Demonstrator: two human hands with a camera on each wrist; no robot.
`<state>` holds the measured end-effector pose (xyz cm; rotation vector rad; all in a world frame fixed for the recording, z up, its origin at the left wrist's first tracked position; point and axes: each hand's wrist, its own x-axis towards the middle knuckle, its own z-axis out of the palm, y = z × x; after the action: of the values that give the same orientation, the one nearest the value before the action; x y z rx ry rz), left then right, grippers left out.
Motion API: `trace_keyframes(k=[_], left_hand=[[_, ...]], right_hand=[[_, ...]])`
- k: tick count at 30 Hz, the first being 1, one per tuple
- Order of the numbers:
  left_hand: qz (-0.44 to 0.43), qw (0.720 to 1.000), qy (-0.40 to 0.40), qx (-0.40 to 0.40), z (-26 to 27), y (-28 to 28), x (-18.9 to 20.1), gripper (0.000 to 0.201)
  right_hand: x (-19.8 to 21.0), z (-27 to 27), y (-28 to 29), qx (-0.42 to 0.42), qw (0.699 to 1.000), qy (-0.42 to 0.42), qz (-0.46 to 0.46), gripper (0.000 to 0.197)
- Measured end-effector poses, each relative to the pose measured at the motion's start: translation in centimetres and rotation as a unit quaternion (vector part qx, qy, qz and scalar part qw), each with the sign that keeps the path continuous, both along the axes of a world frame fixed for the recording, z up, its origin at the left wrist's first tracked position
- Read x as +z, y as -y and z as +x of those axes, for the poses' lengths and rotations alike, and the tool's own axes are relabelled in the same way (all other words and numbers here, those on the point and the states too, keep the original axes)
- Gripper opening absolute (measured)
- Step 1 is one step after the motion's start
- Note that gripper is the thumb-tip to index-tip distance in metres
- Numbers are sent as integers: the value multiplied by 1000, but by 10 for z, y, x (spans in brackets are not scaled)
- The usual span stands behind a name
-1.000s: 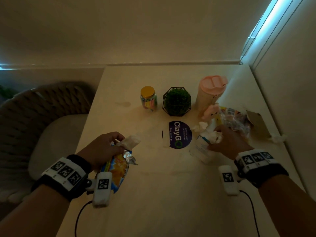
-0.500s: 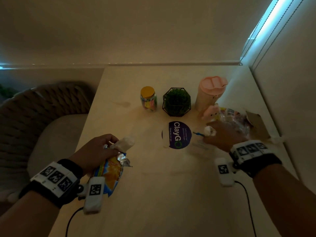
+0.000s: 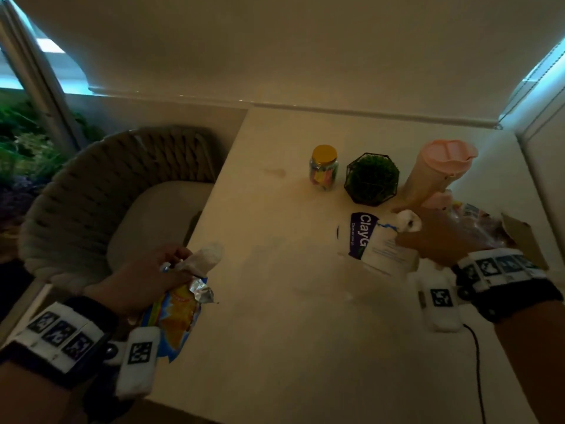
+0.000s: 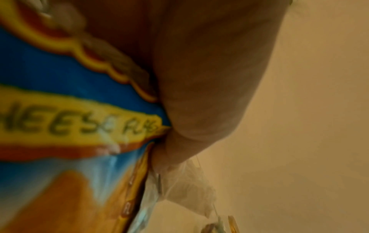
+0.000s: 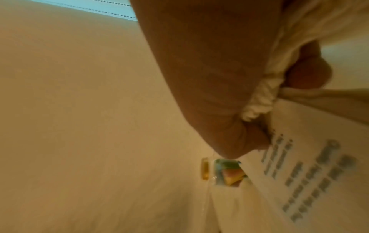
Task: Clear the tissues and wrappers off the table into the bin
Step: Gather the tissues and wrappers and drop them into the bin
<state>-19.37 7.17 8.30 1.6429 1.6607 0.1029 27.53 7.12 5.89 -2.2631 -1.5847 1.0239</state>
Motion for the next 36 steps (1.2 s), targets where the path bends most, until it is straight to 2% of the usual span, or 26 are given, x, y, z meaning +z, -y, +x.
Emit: trace_keyframes(k=[2,4,5,9,15,17,20,23,25,28,31,34,36], left_hand=[[-1,1000,13,12,-23,7,1,14],[3,1000,19,14,-48,13,-1,12],[9,1000,21,18,-62,18,-2,11],[21,996,51,76,-126,41,-8,18],[-29,969,96,225,-276,95,-56,19],[-20,954,101,280,-325,118,-79,18],[30,919,65,387,-395,156,-129,15],[99,873,15,477,-441,182,-185,21],[124,862,-9,491,-453,186,-221,16],[138,870,-25,474,-458,180,-286,11],[128,888,-49,440,-457,173,-370,21],[109,911,-65,392,-453,168,-458,25],[92,934,-85,334,-449,164,-510,37]], right_hand=[[24,-32,0,-21,999,-48,-8,20],[40,-71,-3,-26,996,-82,-9,15],[45,-94,-5,-8,997,-73,-2,15],[48,-209,-6,102,992,-77,18,5],[5,-437,-14,291,949,-122,2,20],[-21,-518,-11,341,931,-131,0,27],[-65,-629,0,447,887,-114,6,34],[-123,-715,10,558,829,-20,12,24],[-169,-751,16,603,797,24,25,21],[-238,-778,26,633,772,39,32,21],[-314,-790,37,661,747,48,51,20],[-399,-792,43,688,720,53,72,31],[-456,-791,42,698,706,59,106,42]])
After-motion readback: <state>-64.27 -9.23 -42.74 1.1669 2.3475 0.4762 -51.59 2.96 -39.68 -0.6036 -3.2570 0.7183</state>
